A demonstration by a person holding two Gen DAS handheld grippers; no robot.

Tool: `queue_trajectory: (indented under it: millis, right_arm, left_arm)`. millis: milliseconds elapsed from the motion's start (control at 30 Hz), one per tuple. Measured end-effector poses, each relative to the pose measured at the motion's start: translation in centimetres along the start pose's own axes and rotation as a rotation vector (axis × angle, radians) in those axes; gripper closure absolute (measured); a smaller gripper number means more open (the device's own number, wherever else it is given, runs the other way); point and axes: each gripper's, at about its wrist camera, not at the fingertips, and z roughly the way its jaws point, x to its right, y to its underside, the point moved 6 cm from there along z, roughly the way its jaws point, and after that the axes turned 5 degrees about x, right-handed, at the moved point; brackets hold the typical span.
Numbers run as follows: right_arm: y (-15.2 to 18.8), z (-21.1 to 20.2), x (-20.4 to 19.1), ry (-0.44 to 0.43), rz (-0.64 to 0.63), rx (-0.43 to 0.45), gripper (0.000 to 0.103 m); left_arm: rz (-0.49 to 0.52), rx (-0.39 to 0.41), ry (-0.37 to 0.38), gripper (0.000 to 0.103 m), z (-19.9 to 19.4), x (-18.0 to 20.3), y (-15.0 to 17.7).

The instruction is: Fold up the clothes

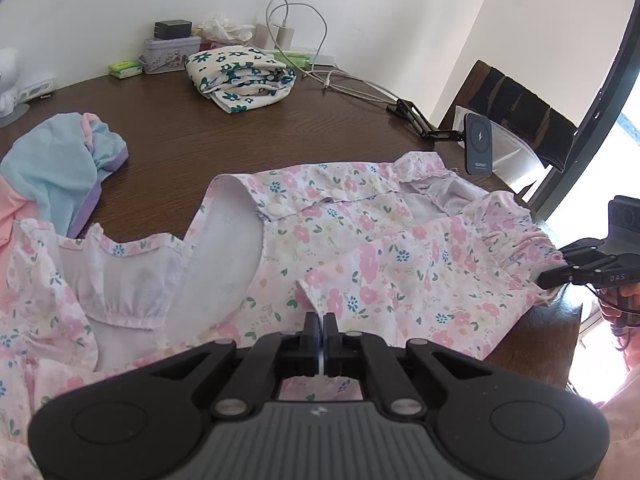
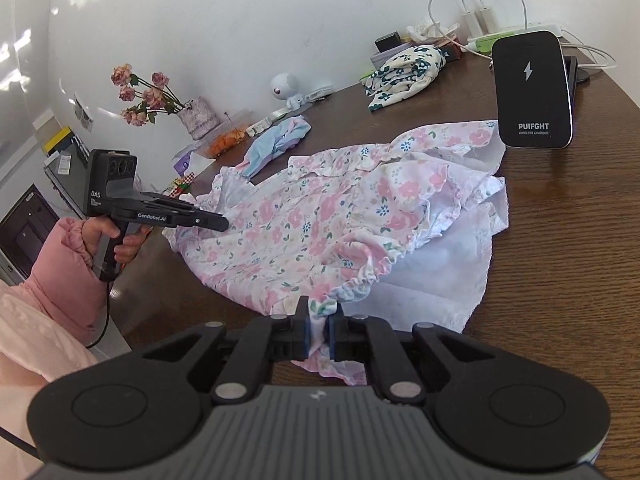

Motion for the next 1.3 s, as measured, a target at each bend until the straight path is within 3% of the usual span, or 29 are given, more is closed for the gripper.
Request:
queue_trajectory:
  millis: [33,100,133,200,233,300,367,433,467,500,600,700,867,1067,1300]
  right_arm:
    - [0.1,-0.1,-0.2,0.004,-0.007,-0.003,0.094]
    - [0.3,-0.4,-0.3,0.022,-0.014,-0.004,0.091]
    - [0.4,-0.7,-0.3,0.033,-0.014,-0.002,0.085]
    - [0.3,-1.5,-0.1,0.056,-0.008,0.016,0.064]
    - [0.0,-2.1,0.1,0.075,-0.008,0.04,0.057]
    - [-0.9,-3.5,0.2,0.113,0.0,0.108,0.057]
    - [-2.4,-4.4,-0.2,0.146,-0.006,0.191,0.057]
    - [-3.9,-3.4,-1.6,0.183,-0.073,0.221,0.057]
    - [-4.3,-2.4,-2.6,0.192,-0.117,0.214,0.057]
    - [-4.7,-1.1,-3.5,0.193,-0.161,0.2,0.057]
    - [-4.8,4.4,-6.6,0.159,-0.291,0.097,0.058]
    - [-4.3,8.9,-8.2,0.181,-0.388,0.004,0.059]
    - [-3.6,12.0,-7.7,0.234,-0.402,-0.049,0.059]
    - [-2.4,9.9,-5.3,0.277,-0.311,-0.045,0.062]
    - [-1.1,6.5,-3.6,0.346,-0.25,0.006,0.063]
  left_arm:
    - [0.005,-0.001,-0.002,0.101,0.3,0.0,0.0]
    - [0.008,0.018,-0.014,0.087,0.4,0.1,-0.1]
    - [0.007,0.036,-0.022,0.074,0.1,0.0,-0.3]
    - [0.007,0.094,-0.061,0.061,-1.1,-0.1,-0.6]
    - [0.015,0.124,-0.082,0.06,-1.9,0.0,-0.7]
    - [0.046,0.177,-0.12,0.059,-3.3,0.4,-0.7]
    - [0.106,0.222,-0.151,0.061,-4.5,1.5,-0.6]
    - [0.163,0.229,-0.153,0.068,-4.5,3.0,-0.3]
    - [0.183,0.219,-0.142,0.083,-4.1,3.7,-0.1]
    - [0.2,0.204,-0.127,0.091,-3.7,4.4,0.2]
    - [0.25,0.147,-0.114,0.095,-2.0,6.2,1.0]
    - [0.267,0.109,-0.142,0.095,-0.7,6.6,2.1]
    - [0.227,0.105,-0.177,0.092,-0.4,5.2,2.8]
    - [0.159,0.128,-0.202,0.075,-1.3,2.7,3.1]
    - [0.072,0.167,-0.3,0.079,-2.4,-0.8,3.1]
